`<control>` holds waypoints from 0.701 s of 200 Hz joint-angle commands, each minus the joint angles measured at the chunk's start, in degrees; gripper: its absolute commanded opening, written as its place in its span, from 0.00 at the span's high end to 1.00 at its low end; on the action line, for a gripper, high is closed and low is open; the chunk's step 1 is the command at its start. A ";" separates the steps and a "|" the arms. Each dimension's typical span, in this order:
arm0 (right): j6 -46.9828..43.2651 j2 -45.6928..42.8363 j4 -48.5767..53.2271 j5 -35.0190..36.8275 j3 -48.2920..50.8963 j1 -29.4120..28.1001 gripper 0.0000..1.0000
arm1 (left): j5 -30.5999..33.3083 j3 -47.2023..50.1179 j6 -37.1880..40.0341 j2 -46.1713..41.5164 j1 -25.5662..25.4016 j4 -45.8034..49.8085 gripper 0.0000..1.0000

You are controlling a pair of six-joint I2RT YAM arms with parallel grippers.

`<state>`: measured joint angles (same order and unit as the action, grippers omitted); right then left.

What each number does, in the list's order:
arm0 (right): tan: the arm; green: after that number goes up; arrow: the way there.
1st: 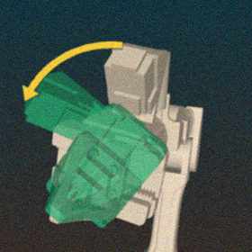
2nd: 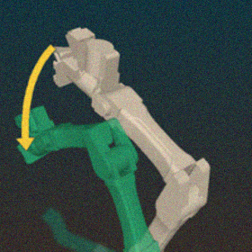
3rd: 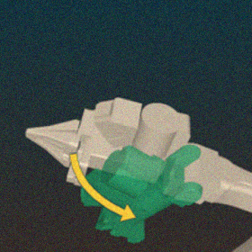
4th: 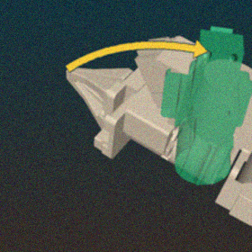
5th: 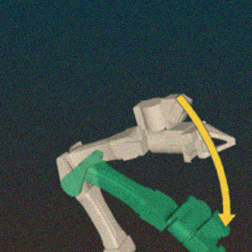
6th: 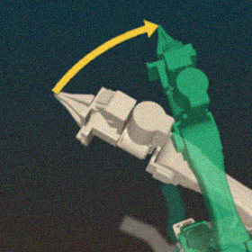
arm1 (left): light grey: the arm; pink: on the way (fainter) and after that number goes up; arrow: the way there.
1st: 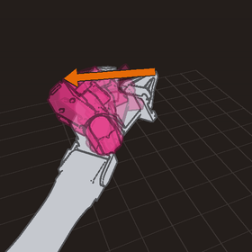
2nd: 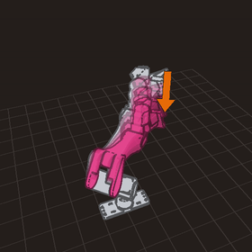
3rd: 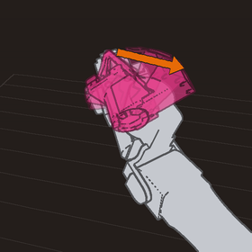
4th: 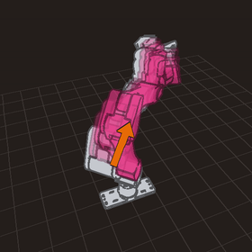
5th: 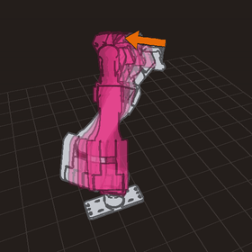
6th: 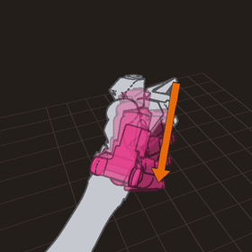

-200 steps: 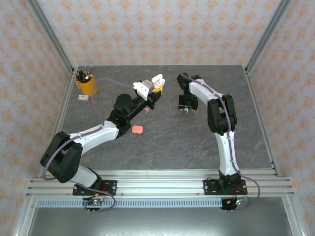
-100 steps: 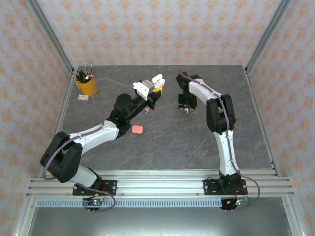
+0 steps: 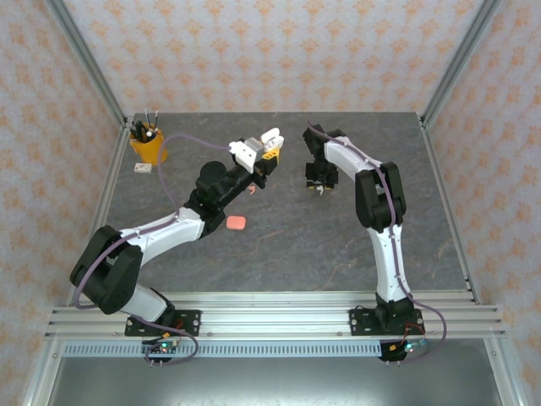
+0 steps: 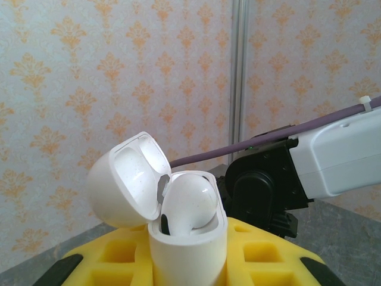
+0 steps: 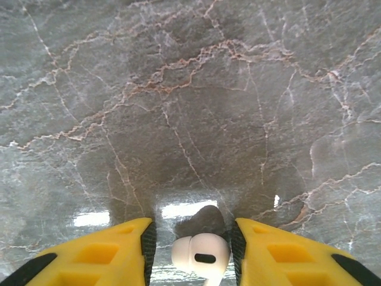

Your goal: Insert the wireless bluetooth earbuds into the charging case

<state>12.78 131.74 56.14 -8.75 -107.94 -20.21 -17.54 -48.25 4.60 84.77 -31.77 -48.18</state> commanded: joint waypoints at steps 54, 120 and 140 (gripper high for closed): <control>-0.43 -2.48 0.92 0.57 4.91 1.61 0.64 | -0.02 -1.81 0.50 0.74 0.40 -2.02 1.00; -0.54 -3.00 -0.05 -0.40 6.73 1.72 0.70 | -0.09 -2.27 0.32 1.15 0.39 -1.78 1.00; -0.43 -3.54 -0.39 -0.33 7.34 1.79 0.71 | -0.19 -2.39 0.24 1.34 0.42 -1.83 1.00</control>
<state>12.78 129.01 52.64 -10.52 -103.26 -19.07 -17.56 -48.45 4.58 85.01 -31.77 -48.16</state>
